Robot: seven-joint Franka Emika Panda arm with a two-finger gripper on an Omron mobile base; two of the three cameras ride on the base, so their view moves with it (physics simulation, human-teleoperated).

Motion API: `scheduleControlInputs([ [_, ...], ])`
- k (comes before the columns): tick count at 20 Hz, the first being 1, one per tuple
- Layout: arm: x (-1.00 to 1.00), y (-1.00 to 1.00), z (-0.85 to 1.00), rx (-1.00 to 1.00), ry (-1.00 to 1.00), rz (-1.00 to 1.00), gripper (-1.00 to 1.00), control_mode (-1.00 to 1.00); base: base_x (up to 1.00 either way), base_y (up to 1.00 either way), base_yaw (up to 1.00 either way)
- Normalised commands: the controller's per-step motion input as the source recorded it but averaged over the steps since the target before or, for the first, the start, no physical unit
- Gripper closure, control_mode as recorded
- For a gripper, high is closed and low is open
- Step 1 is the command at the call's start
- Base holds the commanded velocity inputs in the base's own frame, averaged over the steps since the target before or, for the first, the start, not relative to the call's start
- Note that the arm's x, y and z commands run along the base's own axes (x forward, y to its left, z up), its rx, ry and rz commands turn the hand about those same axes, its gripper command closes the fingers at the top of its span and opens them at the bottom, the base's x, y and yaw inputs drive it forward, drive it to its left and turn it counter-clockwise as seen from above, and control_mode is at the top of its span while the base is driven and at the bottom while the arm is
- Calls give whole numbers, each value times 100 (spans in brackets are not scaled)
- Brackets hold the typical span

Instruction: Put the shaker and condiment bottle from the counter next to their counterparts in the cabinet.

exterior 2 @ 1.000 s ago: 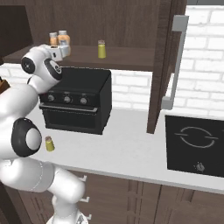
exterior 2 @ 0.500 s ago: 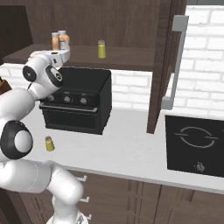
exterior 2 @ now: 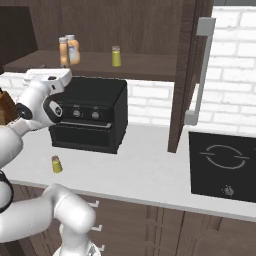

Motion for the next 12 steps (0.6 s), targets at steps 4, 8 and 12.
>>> scheduleControlInputs([
  [4,-100,-16,7,0,-21,0,-100,-100,0,0,0],
  [8,-97,-11,0,0,-11,0,-100,-100,0,0,0],
  [12,-84,-20,0,0,-1,0,-100,-100,0,0,0],
])
